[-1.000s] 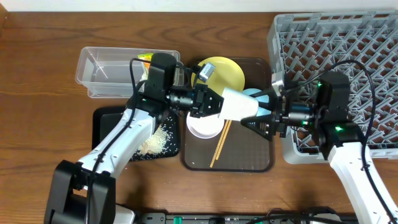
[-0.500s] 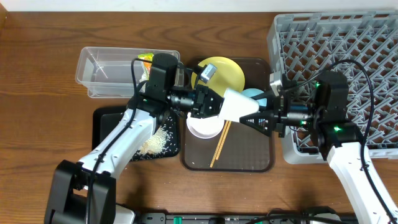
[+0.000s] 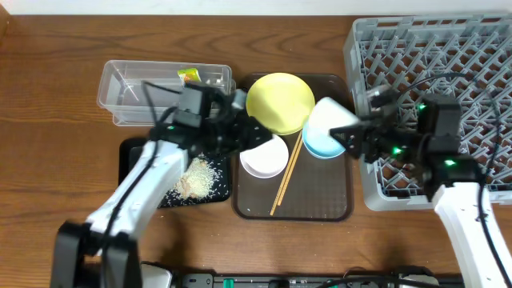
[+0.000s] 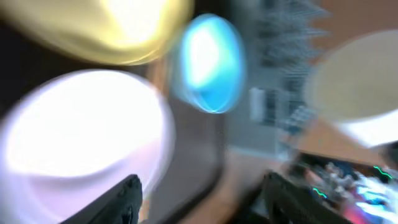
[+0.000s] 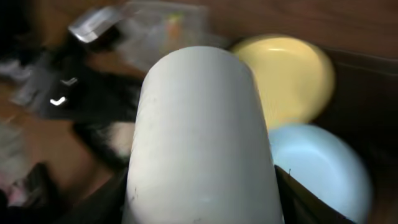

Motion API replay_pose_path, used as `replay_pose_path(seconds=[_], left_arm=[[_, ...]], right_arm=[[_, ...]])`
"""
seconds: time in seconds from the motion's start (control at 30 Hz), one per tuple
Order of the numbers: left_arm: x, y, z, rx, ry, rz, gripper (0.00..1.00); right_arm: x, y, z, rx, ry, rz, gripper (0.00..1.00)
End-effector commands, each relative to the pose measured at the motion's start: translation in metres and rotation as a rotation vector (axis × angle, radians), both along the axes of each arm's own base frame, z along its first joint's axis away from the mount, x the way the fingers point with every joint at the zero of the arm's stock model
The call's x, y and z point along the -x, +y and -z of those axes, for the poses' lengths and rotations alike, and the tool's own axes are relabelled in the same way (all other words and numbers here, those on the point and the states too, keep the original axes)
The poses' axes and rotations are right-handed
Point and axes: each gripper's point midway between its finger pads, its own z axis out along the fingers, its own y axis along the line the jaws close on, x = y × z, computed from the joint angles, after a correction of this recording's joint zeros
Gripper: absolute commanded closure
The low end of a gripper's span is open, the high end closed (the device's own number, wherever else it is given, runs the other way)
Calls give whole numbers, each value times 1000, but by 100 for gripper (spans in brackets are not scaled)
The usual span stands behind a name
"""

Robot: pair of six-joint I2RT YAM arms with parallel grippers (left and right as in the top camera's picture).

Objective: Sort waste into correct bins and load items into the dishwasher rack
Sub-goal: 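Carry the white cup into the dish rack and release it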

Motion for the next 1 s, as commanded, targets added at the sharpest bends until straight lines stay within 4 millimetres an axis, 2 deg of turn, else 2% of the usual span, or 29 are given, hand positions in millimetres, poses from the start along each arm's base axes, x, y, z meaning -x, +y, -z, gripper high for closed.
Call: replay_pose_path(seconds=[0.0, 0.03, 0.13, 0.2, 0.27, 0.33, 0.43, 0.67, 0.8, 0.97], left_arm=[[-19, 53, -24, -261, -238, -100, 35], [-16, 65, -26, -305, -240, -131, 35], [-2, 105, -34, -439, -232, -241, 35], [6, 129, -39, -518, -228, -308, 35], [15, 151, -45, -591, -232, -373, 35], [19, 162, -51, -619, -243, -408, 35], [21, 167, -57, -620, -261, -433, 35], [19, 167, -54, -622, -250, -431, 34], [19, 167, -50, -626, -236, -425, 34], [19, 167, -48, -629, -228, -422, 33]], right_arm=[[-19, -46, -29, 163, -57, 214, 51], [-18, -60, -32, 210, -32, 271, 57], [-11, -98, -41, 330, 41, 437, 82], [-7, -117, -48, 387, 63, 514, 96], [0, -138, -53, 454, 95, 596, 98], [10, -160, -52, 514, 152, 694, 98], [26, -190, -43, 562, 258, 850, 98], [36, -227, -1, 584, 477, 919, 98], [33, -237, 22, 578, 571, 940, 99], [28, -238, 50, 583, 672, 920, 98]])
